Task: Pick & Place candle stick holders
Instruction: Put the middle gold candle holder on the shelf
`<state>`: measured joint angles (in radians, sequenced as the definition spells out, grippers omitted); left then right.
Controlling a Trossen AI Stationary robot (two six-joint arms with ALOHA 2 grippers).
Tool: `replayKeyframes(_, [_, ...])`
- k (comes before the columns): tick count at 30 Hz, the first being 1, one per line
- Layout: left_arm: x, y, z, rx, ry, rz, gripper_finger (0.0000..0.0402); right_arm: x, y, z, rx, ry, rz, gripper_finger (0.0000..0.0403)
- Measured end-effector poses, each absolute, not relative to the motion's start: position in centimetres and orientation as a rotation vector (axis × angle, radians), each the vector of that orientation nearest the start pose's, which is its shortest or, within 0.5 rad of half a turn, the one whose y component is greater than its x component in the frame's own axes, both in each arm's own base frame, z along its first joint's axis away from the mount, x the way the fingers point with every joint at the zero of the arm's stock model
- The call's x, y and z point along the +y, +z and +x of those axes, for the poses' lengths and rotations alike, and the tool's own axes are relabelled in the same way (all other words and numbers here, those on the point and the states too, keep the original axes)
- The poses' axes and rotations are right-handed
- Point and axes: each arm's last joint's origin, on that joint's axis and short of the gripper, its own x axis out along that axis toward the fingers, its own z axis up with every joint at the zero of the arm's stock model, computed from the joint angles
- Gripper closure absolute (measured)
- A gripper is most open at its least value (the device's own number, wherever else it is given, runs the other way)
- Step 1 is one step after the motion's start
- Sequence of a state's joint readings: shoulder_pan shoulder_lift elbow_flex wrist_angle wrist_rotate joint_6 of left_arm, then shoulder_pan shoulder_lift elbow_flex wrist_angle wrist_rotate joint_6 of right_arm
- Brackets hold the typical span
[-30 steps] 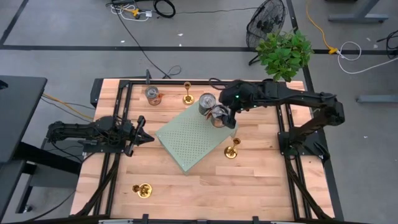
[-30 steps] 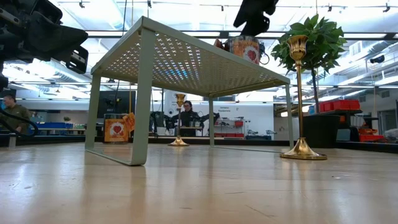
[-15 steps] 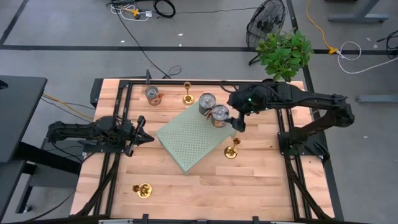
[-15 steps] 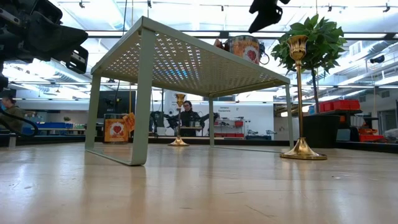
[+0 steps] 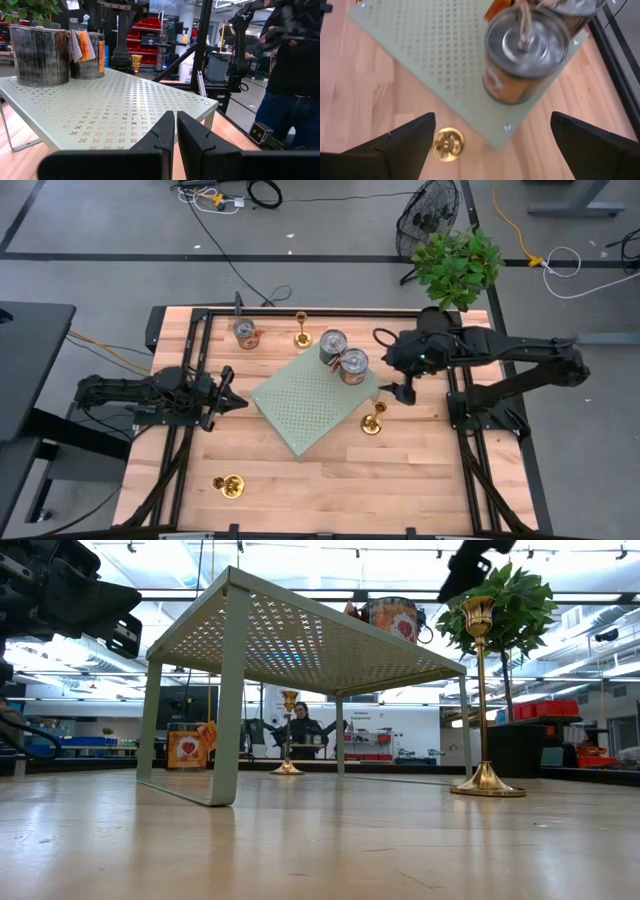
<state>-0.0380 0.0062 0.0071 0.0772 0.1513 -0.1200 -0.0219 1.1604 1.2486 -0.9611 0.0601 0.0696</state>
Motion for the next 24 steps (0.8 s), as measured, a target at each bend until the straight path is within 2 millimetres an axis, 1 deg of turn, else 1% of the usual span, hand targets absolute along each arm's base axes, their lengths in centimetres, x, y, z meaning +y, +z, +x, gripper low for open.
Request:
replayKeyframes(6, [-0.8,17.3,9.7,-0.066,-0.193,-0.115,0.0376,0.0,33.9,19.4,0.885,-0.078,0.034,0.0003])
replayKeyframes(12, [-0.8,17.3,9.7,-0.067,-0.193,-0.115,0.0376,1.1,32.6,18.0,0.908,0.004,0.002,0.0003])
replayKeyframes(24, [-0.8,17.3,9.7,-0.066,-0.194,-0.115,0.0376,3.5,29.7,16.9,0.984,0.141,-0.081,0.0003])
